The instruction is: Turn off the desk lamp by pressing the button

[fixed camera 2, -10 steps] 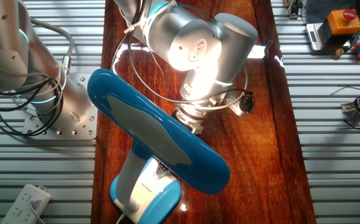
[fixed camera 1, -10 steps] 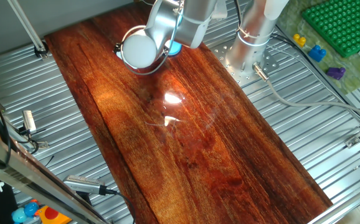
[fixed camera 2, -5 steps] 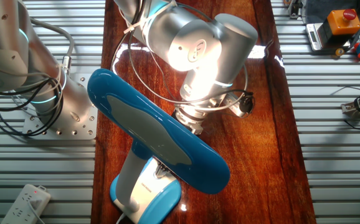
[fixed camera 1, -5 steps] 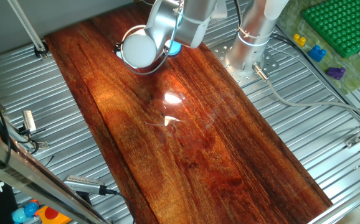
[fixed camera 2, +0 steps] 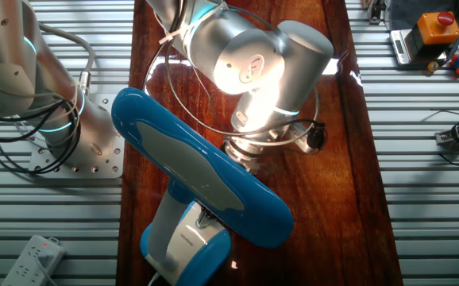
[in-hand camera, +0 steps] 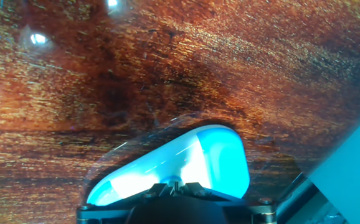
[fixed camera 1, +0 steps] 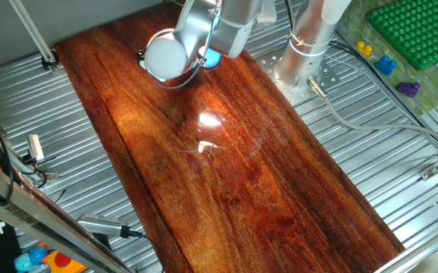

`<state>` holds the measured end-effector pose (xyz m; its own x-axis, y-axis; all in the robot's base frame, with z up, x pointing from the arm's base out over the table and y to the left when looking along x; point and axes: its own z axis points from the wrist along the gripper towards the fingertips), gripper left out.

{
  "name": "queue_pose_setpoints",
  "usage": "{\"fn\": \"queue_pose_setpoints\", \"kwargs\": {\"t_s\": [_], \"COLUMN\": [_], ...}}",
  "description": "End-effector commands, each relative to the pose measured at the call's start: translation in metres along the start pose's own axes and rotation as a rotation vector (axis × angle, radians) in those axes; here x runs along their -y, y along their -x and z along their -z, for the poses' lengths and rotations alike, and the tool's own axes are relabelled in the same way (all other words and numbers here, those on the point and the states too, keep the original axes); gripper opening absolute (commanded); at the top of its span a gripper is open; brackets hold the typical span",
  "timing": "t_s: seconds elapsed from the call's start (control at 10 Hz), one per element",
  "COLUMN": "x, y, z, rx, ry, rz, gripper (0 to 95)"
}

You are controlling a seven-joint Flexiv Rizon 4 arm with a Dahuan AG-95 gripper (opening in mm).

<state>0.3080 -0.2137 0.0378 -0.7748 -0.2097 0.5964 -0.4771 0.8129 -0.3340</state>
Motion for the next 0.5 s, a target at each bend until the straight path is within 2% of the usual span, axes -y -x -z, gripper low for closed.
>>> {"fn": "queue_pose_setpoints", "kwargs": {"t_s": [0.1, 0.3, 0.5], "x": [0.000, 0.000, 0.004], "y": [0.002, 0.001, -0.006], "z": [-0.002, 0.000, 0.010], "rx": [-0.004, -0.013, -0.013], "ry": [0.001, 0.001, 0.001], "rz": [0.000, -0.004, -0.014], "gripper": [0.0, 0.0, 0.0]}}
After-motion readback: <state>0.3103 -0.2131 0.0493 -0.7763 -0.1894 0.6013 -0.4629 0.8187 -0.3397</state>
